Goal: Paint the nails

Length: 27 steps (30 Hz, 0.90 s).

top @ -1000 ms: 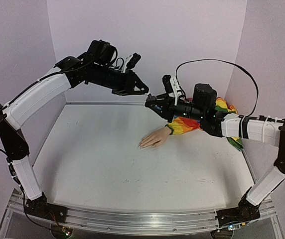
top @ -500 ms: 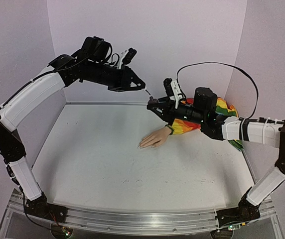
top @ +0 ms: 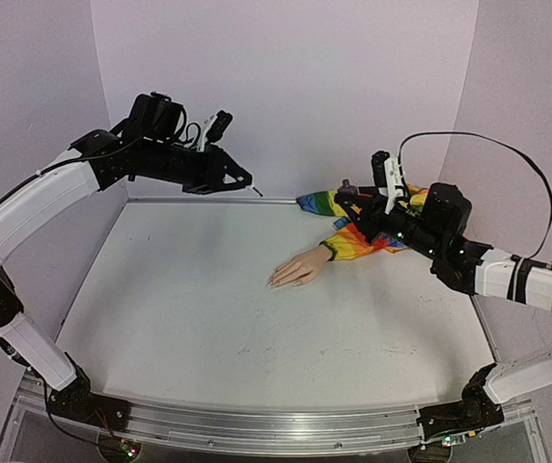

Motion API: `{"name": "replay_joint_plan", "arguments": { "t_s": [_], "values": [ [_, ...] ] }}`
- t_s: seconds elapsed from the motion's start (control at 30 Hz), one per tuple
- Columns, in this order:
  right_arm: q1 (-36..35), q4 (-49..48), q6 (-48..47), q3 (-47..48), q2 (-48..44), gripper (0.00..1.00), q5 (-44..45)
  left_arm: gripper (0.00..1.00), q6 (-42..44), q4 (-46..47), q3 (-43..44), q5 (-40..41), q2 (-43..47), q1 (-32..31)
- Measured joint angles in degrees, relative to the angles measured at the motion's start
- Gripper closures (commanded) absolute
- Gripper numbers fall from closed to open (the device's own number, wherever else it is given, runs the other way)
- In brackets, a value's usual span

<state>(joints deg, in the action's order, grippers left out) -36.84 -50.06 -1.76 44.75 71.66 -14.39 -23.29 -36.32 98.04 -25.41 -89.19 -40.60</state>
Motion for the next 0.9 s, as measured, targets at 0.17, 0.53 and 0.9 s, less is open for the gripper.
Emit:
{"name": "replay_joint_plan", "arguments": {
  "t_s": [0.17,0.53,0.9],
  "values": [
    [2.1,3.4,-0.6,-2.6,-6.0,1.0,4.9,1.0,-2.3,6.1,-8.1,-2.6,0.4,1.5],
    [2.2,8.3,-1.7,-5.5,-8.4,1.0,8.4,1.0,-6.6,18.8,-16.3,-11.0,-11.5,3.2],
    [2.7,8.6,-3.7,-5.5,-8.4,1.0,9.9,1.0,-6.5,21.6,-16.3,-13.8,-24.8,4.6]
  ]
}}
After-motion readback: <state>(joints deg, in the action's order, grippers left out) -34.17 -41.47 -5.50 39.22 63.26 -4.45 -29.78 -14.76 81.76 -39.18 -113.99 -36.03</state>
